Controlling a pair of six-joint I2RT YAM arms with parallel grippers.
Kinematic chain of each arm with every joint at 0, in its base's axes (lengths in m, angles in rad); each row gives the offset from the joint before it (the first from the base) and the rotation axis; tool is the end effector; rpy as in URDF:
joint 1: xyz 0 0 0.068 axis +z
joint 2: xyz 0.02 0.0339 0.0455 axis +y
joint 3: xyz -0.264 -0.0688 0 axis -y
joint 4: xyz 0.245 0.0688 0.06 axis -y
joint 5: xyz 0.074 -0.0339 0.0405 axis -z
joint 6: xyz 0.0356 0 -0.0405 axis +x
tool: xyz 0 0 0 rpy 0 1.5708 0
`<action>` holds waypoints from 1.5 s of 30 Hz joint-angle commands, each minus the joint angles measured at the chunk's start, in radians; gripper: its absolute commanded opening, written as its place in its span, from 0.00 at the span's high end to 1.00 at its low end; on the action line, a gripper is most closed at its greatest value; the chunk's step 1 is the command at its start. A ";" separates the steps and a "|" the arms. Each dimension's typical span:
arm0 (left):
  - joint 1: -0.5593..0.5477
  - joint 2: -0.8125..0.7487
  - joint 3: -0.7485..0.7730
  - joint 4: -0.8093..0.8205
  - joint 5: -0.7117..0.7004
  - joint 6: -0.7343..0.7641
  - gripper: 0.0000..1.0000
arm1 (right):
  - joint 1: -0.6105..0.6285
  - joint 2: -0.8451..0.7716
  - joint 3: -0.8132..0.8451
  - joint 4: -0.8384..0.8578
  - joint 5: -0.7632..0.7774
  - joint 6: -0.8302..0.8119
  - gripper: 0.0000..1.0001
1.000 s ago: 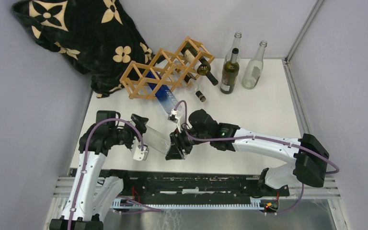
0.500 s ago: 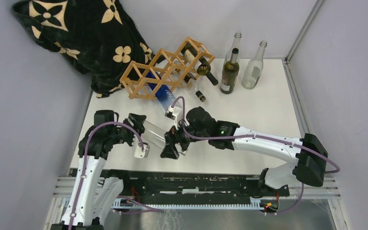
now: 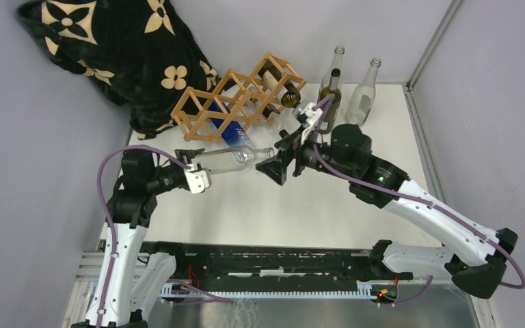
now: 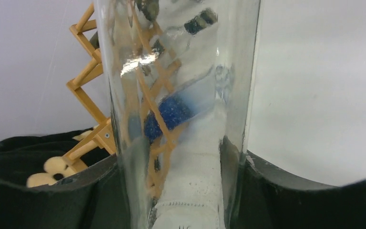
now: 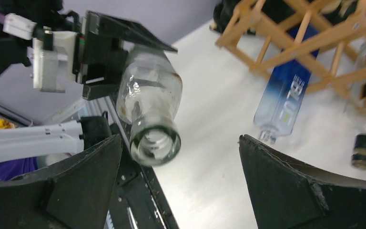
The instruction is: Take the wine bottle off the wine rack
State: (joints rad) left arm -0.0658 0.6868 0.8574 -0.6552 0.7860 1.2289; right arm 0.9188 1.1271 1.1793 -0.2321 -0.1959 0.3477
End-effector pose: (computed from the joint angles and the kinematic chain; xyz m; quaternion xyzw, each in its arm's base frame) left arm 0.1329 -0.0340 0.3354 0.6348 0.5115 -0.0117 0.5790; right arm 0.1494 0.2072 0.4051 -0.2754 0.7155 0.4379 0.4696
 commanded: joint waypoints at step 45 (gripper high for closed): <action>0.001 0.220 0.287 -0.233 0.317 -0.673 0.00 | -0.055 0.071 -0.032 0.509 0.077 -0.082 1.00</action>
State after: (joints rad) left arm -0.0662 0.9066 1.1080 -0.8539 1.2804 0.4717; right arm 0.9363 1.3293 1.1431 0.3782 -0.3428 0.4133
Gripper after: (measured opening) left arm 0.994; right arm 0.640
